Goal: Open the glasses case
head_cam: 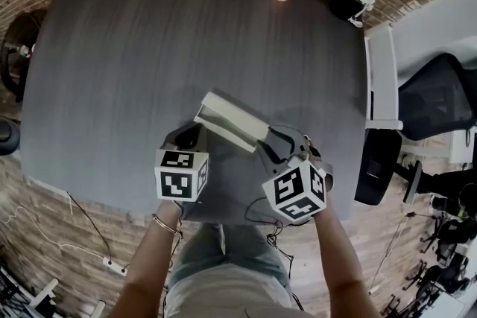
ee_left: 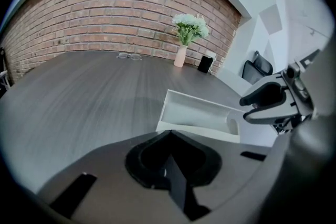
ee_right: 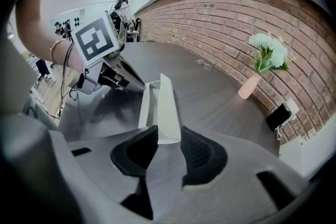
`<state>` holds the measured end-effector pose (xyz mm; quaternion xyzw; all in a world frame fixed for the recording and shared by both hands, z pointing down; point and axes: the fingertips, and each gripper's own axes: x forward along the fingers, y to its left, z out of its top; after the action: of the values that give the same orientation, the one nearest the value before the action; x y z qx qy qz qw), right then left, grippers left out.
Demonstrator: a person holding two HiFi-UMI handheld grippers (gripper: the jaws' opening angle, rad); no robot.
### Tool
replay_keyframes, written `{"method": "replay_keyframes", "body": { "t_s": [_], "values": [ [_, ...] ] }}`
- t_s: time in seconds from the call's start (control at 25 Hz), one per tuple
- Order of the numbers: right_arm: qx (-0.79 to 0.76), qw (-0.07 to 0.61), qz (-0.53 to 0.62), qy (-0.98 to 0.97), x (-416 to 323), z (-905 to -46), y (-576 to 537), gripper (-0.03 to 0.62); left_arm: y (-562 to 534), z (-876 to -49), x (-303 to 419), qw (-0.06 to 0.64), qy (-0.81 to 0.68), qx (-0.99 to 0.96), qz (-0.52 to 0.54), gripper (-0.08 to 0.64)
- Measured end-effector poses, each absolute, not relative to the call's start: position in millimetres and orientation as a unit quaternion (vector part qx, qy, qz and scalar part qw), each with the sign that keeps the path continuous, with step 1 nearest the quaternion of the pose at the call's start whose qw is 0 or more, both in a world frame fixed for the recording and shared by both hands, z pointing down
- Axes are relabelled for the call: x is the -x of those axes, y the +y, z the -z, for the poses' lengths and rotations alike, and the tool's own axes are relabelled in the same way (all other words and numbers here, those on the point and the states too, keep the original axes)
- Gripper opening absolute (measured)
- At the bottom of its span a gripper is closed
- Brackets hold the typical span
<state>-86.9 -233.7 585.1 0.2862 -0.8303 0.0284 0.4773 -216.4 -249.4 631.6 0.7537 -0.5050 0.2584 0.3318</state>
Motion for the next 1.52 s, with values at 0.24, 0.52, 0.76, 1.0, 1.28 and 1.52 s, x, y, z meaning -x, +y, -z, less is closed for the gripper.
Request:
{"method": "replay_keyframes", "body": {
  "t_s": [0.24, 0.52, 0.76, 1.0, 1.28, 1.52],
  "values": [
    [-0.310, 0.473, -0.020, -0.825, 81, -578, -250, 0.126, -249, -631, 216, 0.333, -0.502, -0.754, -0.264, -0.005],
    [-0.331, 0.460, -0.028, -0.823, 75, -568, -258, 0.124, -250, -631, 216, 0.333, -0.500, -0.751, -0.274, -0.005],
    [-0.377, 0.423, -0.065, -0.821, 67, -553, -259, 0.110, -249, -628, 219, 0.350, -0.509, -0.741, -0.264, -0.005],
    [-0.475, 0.304, -0.153, -0.811, 45, -518, -266, 0.041, -255, -586, 228, 0.317, -0.528, -0.751, -0.238, -0.005],
    [-0.532, 0.225, -0.155, -0.801, 30, -464, -260, 0.006, -263, -511, 237, 0.269, -0.552, -0.766, -0.191, -0.005],
    [-0.552, 0.189, -0.126, -0.802, 26, -423, -243, 0.005, -256, -452, 238, 0.234, -0.563, -0.777, -0.156, -0.005]
  ]
}}
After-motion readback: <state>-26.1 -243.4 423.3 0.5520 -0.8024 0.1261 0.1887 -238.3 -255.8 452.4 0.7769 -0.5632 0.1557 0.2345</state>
